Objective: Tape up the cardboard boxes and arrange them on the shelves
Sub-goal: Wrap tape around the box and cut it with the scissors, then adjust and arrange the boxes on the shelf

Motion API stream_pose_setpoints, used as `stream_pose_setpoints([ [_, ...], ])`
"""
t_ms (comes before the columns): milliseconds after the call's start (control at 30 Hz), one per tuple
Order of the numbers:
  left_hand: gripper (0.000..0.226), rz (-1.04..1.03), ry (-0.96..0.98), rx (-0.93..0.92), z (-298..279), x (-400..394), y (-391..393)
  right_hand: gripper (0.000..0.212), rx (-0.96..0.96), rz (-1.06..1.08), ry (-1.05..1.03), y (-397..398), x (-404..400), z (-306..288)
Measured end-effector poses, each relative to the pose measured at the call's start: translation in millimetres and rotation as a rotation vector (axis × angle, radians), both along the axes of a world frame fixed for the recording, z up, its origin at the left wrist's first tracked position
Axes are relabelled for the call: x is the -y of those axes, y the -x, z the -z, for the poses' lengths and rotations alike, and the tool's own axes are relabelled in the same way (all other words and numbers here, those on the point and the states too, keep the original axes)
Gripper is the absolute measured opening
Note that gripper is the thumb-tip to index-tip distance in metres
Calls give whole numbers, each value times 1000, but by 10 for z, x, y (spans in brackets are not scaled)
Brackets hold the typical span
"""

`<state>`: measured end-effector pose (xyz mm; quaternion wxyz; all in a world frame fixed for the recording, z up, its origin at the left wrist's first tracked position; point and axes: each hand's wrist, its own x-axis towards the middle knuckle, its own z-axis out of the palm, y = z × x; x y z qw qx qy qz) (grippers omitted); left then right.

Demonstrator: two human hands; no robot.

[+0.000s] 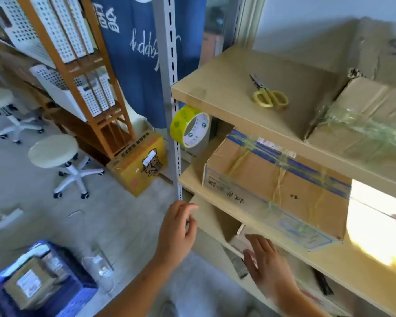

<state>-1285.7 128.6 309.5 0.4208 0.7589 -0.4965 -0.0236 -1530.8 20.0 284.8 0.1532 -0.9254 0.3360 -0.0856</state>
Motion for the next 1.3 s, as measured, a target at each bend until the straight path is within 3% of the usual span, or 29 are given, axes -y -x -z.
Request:
stream_pose_setpoints([
  [233,28,209,-178,-100,704,197,503,48,-255,340,-181,665,-148,454],
  [500,28,285,-331,-59,1457,620,1056,62,-539,453,-235,1467,270,1210],
  [667,30,371,-344,60,1860,1110,1382,59,-455,608,-88,1856,732,1729],
  [767,15,380,-404,153,2175,1530,1555,45,-430,704,-176,1898,969,1869],
  [867,54,474,-524,67,2457,1967,1810,45,-309,805,-184,1997,1111,2159],
  [900,54,495,-554,58,2527,2081,1885,44,-249,824,-148,2021,1127,2252],
  [1000,17,455,-424,109,2750,2340,2041,23,-11,921,-134,2014,1156,2400],
  [1067,10,415,-356,88,2927,2421,2097,28,29,957,-62,2024,1179,2501],
  [1200,33,405,-408,146,3198,2565,2155,36,69,933,52,2113,1254,2760],
  [1300,47,422,-384,197,3345,2591,2132,37,-34,857,229,2177,1297,2875],
])
